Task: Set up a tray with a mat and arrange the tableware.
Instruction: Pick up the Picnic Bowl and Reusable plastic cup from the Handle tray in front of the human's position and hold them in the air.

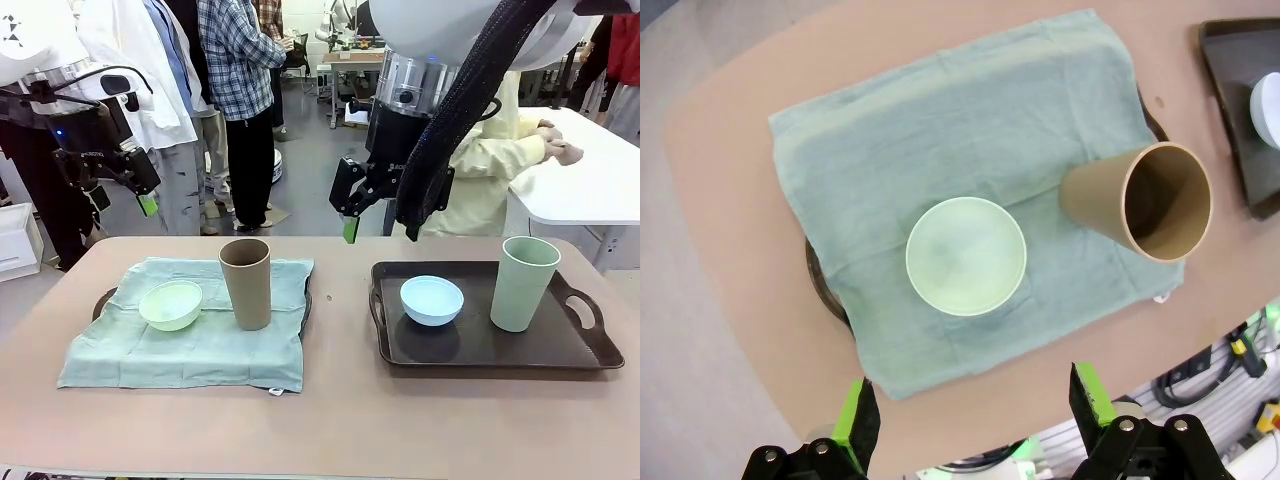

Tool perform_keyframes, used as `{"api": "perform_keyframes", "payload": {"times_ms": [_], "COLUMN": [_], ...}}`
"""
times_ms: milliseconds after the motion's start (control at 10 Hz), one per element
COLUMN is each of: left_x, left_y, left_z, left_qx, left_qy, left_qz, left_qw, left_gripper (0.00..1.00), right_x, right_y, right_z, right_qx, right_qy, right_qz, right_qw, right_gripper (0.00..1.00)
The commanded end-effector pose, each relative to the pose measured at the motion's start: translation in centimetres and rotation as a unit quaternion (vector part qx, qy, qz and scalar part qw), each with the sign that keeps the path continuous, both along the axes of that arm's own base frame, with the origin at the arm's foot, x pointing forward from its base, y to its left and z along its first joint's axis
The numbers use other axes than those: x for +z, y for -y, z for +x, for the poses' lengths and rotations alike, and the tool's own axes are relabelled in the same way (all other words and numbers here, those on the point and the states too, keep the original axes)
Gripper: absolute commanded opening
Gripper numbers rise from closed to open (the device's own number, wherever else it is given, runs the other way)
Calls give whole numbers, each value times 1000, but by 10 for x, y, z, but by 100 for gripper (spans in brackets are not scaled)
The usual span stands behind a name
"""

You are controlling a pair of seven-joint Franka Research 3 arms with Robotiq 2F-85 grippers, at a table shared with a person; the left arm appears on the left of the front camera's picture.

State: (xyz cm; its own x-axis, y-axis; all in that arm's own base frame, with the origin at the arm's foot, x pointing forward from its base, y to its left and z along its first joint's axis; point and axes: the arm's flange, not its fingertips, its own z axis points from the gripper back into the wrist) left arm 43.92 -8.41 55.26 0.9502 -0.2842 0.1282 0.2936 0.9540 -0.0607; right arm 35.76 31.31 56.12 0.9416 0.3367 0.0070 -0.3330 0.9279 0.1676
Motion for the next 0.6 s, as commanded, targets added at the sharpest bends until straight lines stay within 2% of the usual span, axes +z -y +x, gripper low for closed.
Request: {"api": "perform_keyframes", "payload": {"times_ms": [0,100,300,500], "left_x": [0,8,-1,-1], "left_y": [0,-6,-36,-60], "left_z": [0,-7,-19,-13], "left_qx": [0,0,12,33], "left_qy": [0,-10,-17,-23], "left_qz": [0,-25,-50,-68], "left_qw": [1000,1000,999,997], "left_gripper": [100,100,100,100], "right_x": [0,0,-8,1], "right_y": [0,6,64,113], "right_z": [0,4,30,37], "right_qx": [0,-3,-75,-114], "right_qy": [0,19,47,46], "right_qz": [0,-36,-59,-23], "right_qw": [1000,999,994,992], "right_gripper": [100,100,100,100]}}
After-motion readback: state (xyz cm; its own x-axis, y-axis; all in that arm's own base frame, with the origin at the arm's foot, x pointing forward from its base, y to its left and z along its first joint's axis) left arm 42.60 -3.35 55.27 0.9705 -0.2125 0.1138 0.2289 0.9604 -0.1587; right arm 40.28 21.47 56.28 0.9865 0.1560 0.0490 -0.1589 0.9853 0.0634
